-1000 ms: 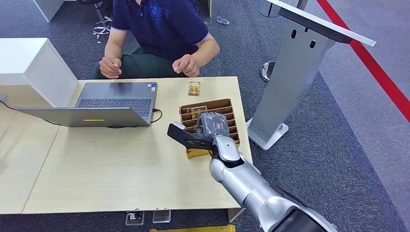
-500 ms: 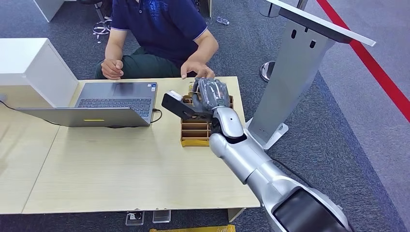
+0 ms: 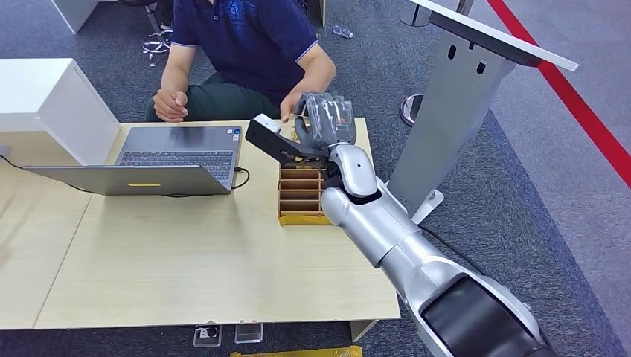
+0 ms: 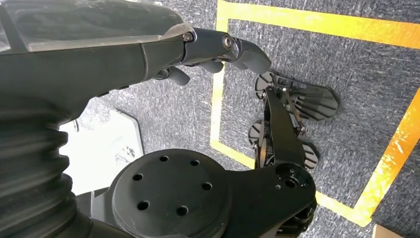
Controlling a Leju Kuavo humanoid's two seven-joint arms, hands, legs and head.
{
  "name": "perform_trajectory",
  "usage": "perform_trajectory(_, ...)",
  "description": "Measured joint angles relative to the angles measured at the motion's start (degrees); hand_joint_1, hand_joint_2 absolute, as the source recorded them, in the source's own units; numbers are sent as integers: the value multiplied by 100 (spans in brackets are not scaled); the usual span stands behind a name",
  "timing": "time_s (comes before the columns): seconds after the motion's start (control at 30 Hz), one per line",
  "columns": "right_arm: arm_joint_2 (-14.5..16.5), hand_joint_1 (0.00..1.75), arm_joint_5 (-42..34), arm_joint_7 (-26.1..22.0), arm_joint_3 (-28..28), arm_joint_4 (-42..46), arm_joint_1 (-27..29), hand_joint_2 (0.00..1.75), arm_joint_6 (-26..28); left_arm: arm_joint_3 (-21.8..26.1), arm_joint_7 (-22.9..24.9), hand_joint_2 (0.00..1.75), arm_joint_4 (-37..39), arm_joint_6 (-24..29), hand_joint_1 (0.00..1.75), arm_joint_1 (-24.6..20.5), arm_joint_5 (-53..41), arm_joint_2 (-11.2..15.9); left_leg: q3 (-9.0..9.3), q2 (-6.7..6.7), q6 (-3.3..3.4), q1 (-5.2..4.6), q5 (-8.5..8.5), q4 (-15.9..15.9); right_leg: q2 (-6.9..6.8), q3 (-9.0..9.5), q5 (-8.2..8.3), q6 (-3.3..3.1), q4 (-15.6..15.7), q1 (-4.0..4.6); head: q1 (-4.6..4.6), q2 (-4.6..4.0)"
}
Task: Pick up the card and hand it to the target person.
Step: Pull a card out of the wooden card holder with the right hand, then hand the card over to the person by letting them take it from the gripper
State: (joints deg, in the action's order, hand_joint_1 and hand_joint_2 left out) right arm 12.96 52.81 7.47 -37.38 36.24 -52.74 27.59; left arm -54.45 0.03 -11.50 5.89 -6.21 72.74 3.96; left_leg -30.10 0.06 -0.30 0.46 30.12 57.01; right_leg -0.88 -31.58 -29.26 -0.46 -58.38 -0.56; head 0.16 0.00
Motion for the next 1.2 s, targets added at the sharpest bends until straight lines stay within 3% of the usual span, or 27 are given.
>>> perform_trajectory(0.13, -16, 0, 16, 9, 7, -1, 1, 175, 2, -1, -1, 175, 0, -28, 0, 0, -31, 2, 0, 0, 0, 0, 0, 0, 0, 0, 0, 0, 0, 0, 1, 0)
perform_trajectory(0.4, -37, 0, -195, -140, 28, 15, 35, 175, -42, -43, -42, 175, 0, -40, 0, -1, -102, 2, 1, 0, 0, 0, 0, 0, 0, -1, 0, 0, 0, 0, 0, 0)
perform_trajectory(0.6, -229, 0, -1512, -771, 267, 420, 453, 175, -524, -46, -43, 175, 0, -48, 0, 4, 15, 4, 4, 0, 0, 0, 0, 1, 0, -1, 0, 0, 3, 0, 0, 0)
perform_trajectory(0.9, -1156, 0, -3999, -1649, 899, 2132, 2047, 175, -1853, -45, -20, 175, 2, -9, 0, 46, 131, 13, 3, -2, 0, 0, 4, 3, -1, 1, -1, 1, 13, 0, -1, 0)
perform_trajectory(1.2, -2051, 0, -5481, -2368, 1904, 4322, 4330, 175, -2618, 5, -38, 175, 9, 78, 0, 54, 320, 18, 1, 2, 2, 0, 10, 1, 2, 1, -3, 3, 15, 0, -3, 0)
